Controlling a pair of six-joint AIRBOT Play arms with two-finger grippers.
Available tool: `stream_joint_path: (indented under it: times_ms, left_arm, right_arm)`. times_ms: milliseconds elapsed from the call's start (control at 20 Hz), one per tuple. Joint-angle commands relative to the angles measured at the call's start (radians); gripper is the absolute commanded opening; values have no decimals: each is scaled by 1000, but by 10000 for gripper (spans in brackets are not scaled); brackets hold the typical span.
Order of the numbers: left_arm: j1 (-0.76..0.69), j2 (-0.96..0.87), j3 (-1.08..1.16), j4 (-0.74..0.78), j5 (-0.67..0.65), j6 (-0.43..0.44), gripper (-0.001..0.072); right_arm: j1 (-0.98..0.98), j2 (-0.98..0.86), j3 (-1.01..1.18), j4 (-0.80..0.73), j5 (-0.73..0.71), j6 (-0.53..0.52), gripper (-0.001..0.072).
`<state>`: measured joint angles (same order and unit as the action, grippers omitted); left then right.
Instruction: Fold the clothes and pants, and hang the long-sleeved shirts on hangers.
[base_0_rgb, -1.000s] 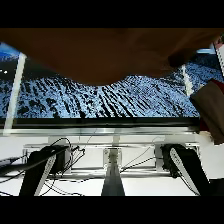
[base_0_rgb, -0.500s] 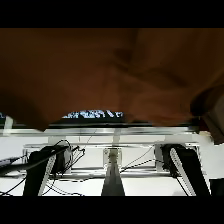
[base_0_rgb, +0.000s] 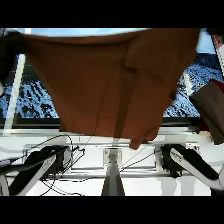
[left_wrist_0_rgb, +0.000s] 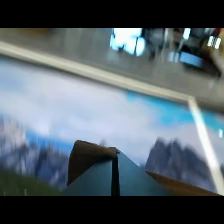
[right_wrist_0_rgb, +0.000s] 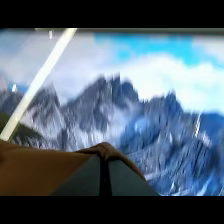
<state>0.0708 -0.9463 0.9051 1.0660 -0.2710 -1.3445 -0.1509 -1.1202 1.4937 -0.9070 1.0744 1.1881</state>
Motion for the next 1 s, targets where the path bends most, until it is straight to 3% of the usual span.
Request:
stream_joint_path:
  times_ms: [0,250,450,600,950]
  left_arm:
    - [-32,-308,2,-5,21,-13,6]
    - [-90,-517,29,-5,319,-13,6]
    - [-140,-522,31,-4,470,-13,6]
    - [-148,-520,31,-5,370,-13,6]
    - [0,-443,32,6,-200,-12,6]
  right_arm:
    - [2,-257,-27,-1,19,8,13]
    - [2,-516,-28,3,-274,17,13]
    - [2,-585,-28,8,-361,27,13]
    - [2,-577,-27,3,-330,26,13]
    - [2,-549,-27,-251,57,25,13]
